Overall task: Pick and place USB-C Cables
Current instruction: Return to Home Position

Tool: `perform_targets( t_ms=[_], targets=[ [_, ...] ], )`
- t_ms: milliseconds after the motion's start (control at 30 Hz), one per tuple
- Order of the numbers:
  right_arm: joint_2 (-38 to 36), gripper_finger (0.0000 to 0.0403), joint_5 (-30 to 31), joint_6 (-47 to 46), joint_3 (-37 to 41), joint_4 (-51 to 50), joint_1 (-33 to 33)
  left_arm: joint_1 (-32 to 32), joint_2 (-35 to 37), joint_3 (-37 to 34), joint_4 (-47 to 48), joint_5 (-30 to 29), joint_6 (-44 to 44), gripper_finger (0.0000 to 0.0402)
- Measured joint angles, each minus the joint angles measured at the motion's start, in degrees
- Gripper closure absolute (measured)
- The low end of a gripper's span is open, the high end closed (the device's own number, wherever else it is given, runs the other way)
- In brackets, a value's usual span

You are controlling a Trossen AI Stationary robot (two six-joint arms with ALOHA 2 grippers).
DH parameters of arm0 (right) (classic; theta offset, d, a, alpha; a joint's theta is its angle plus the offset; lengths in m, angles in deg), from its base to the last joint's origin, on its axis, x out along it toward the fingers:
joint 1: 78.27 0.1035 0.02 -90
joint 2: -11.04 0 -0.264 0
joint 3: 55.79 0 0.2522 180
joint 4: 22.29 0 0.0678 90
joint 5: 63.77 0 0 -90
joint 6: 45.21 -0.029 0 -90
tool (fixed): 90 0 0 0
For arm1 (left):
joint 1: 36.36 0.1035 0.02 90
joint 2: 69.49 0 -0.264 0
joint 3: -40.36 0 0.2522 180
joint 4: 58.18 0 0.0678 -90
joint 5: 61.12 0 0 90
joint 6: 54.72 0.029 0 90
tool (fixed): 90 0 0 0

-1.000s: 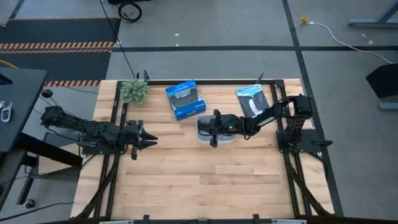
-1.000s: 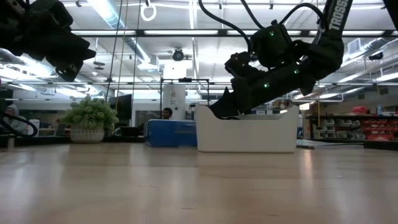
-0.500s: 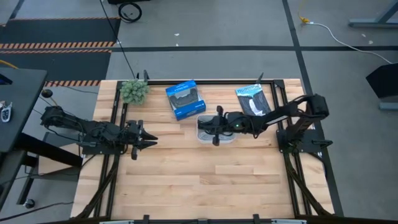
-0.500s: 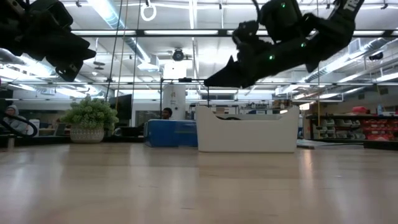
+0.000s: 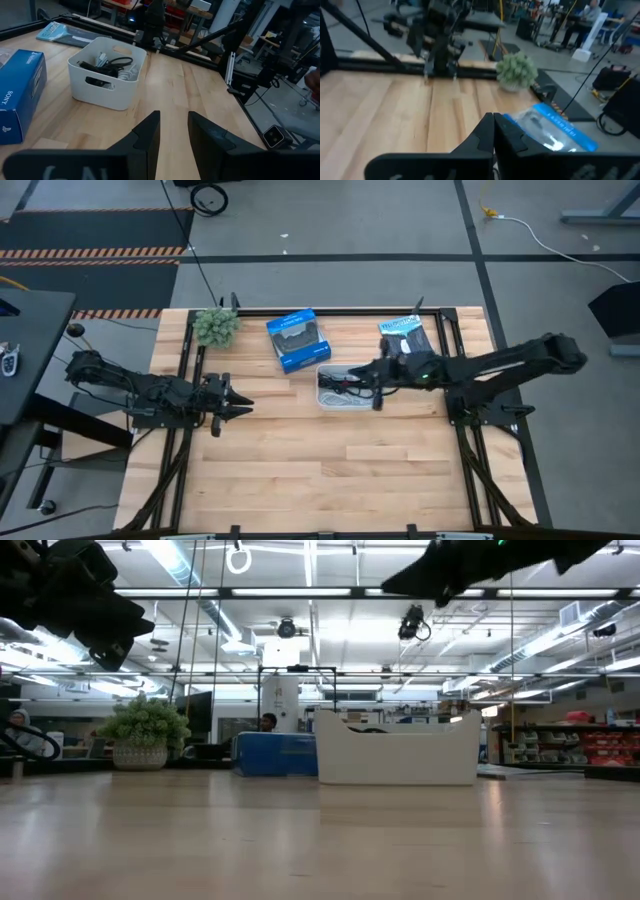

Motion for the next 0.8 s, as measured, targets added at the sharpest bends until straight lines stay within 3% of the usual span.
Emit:
perform_targets(
  t_ms=[200,800],
  targets=[
    [-10.18,0.0396,1.37,0.00,0.00,-7.56,0.00,0.00,0.00,0.00,0.00,-0.01,0.00,0.0294],
    [-29.15,0.0396,0.97,-1.67,0.00,-21.81,0.00,0.00,0.00,0.00,0.00,-0.02,0.00,0.0294]
  ],
)
